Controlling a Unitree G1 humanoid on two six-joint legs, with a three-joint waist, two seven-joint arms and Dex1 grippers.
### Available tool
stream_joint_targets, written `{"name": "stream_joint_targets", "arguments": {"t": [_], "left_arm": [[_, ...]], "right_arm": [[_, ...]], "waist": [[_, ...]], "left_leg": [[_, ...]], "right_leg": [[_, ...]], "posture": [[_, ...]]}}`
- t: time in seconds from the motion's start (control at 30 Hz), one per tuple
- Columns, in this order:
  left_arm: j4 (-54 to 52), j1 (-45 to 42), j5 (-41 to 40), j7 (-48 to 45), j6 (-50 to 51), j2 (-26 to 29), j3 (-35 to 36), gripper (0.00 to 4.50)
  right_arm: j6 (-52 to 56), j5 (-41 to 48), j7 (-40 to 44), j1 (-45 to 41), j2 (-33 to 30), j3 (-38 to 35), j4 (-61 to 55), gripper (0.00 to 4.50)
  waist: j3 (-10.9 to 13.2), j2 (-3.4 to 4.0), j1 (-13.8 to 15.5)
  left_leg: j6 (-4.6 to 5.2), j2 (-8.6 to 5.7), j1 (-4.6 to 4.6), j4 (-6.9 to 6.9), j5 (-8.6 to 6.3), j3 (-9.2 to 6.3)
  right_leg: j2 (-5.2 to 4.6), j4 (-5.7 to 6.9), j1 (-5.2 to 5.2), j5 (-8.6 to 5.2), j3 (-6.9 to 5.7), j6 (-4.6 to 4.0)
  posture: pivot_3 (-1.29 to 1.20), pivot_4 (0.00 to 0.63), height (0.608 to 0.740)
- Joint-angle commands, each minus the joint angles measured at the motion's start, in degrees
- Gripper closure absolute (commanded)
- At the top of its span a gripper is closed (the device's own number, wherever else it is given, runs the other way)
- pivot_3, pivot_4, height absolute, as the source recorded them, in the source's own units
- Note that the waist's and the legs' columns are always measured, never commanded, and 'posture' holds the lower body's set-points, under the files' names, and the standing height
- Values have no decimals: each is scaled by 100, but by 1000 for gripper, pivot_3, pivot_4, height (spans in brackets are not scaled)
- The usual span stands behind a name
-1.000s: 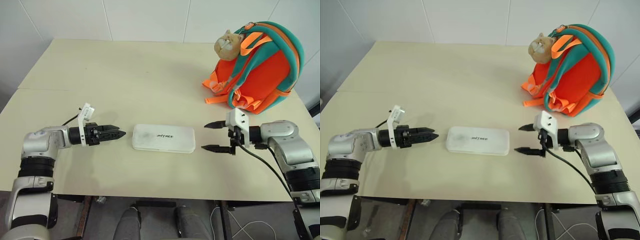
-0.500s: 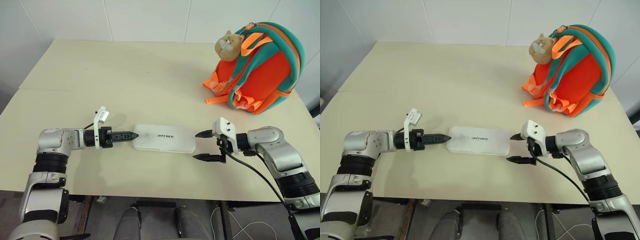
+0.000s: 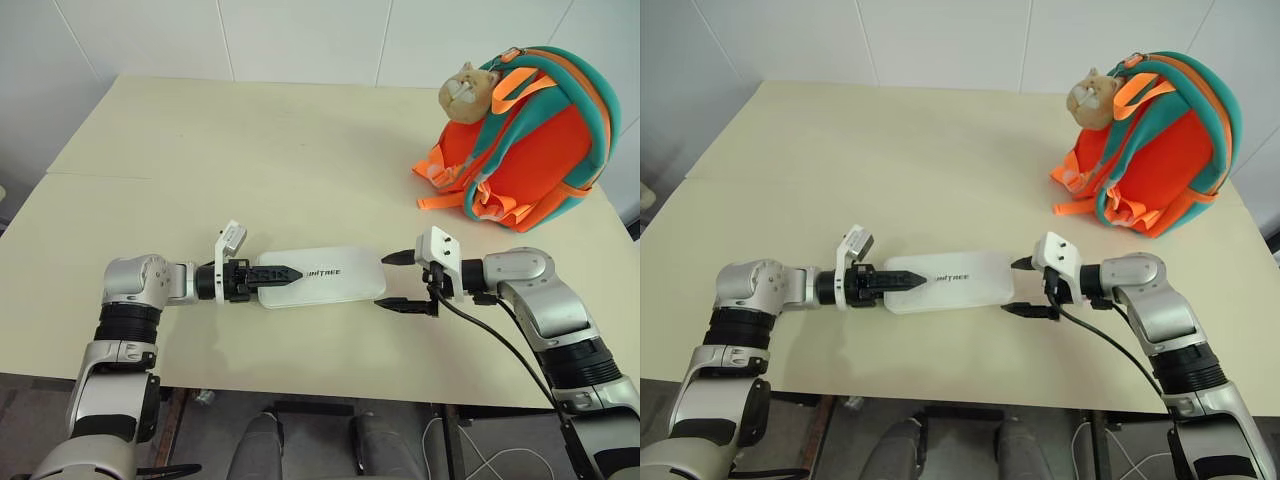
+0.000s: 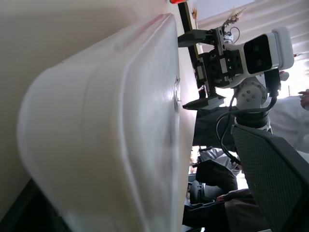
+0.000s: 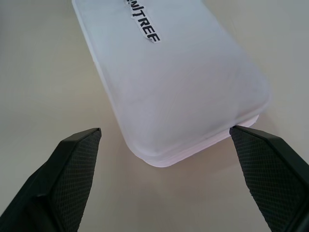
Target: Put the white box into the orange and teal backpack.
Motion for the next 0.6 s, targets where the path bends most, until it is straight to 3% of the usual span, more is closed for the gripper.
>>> {"name": "stream_joint_targets", "arguments": {"t": [0.03, 0.33, 0.4, 0.6], "left_arm": [[163, -25, -10, 183, -15, -87, 68, 43], [241, -99, -364, 502, 228, -348, 691, 2809], [206, -129, -457, 612, 303, -401, 858, 3245], [156, -239, -376, 1284, -125, -489, 1449, 3276]], "right_arm": [[-151, -21, -54, 130, -33, -45, -118, 0], [118, 129, -340, 502, -74, -298, -558, 0], [241, 226, -493, 565, -65, -455, -685, 0], [1309, 832, -1517, 377, -18, -1554, -1218, 0]], "waist": [[0, 0, 2], [0, -1, 0], [0, -1, -2], [1, -1, -5]], "left_leg": [[0, 0, 0, 0, 0, 0], [0, 1, -3, -2, 0, -1], [0, 1, -3, -3, 0, 0], [-2, 1, -3, -1, 0, -2]], "right_leg": [[0, 0, 1, 0, 0, 0], [1, -1, -5, 0, -1, 0], [0, -1, -5, 0, 0, 0], [1, 3, -5, 1, 1, 0]], "posture": [[0, 150, 740], [0, 150, 740], [0, 150, 740], [0, 150, 740]]}}
